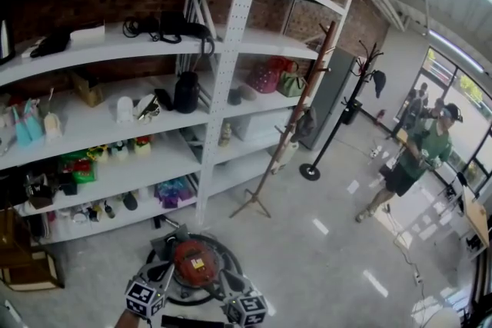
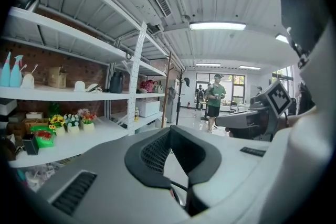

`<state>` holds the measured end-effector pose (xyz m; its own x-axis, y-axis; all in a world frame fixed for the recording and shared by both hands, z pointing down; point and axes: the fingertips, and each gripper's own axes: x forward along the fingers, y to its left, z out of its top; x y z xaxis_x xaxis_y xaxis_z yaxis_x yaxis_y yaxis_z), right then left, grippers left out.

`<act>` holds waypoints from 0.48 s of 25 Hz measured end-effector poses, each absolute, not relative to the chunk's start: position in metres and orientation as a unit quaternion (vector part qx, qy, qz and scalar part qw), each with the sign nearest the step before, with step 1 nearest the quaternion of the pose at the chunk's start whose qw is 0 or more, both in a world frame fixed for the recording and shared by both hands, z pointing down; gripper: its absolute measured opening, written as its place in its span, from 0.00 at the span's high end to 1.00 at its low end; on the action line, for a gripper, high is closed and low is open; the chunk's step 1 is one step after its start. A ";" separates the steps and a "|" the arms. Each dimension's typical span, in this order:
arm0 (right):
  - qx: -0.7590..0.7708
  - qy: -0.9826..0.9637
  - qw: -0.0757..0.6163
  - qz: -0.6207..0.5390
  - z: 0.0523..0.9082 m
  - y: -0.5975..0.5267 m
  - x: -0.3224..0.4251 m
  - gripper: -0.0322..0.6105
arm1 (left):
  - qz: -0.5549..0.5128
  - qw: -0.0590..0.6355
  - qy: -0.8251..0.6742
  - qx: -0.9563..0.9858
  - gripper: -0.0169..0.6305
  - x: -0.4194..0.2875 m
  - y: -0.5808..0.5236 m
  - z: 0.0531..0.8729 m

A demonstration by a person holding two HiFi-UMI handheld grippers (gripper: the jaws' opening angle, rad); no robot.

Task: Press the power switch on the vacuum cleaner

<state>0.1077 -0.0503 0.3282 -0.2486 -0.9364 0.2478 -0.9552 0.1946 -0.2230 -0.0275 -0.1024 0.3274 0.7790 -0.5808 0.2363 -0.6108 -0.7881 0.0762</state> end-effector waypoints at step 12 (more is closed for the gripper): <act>0.610 -0.780 0.024 0.137 0.304 -0.036 0.110 0.93 | 0.084 0.059 -0.344 0.933 0.96 -0.039 -0.097 0.304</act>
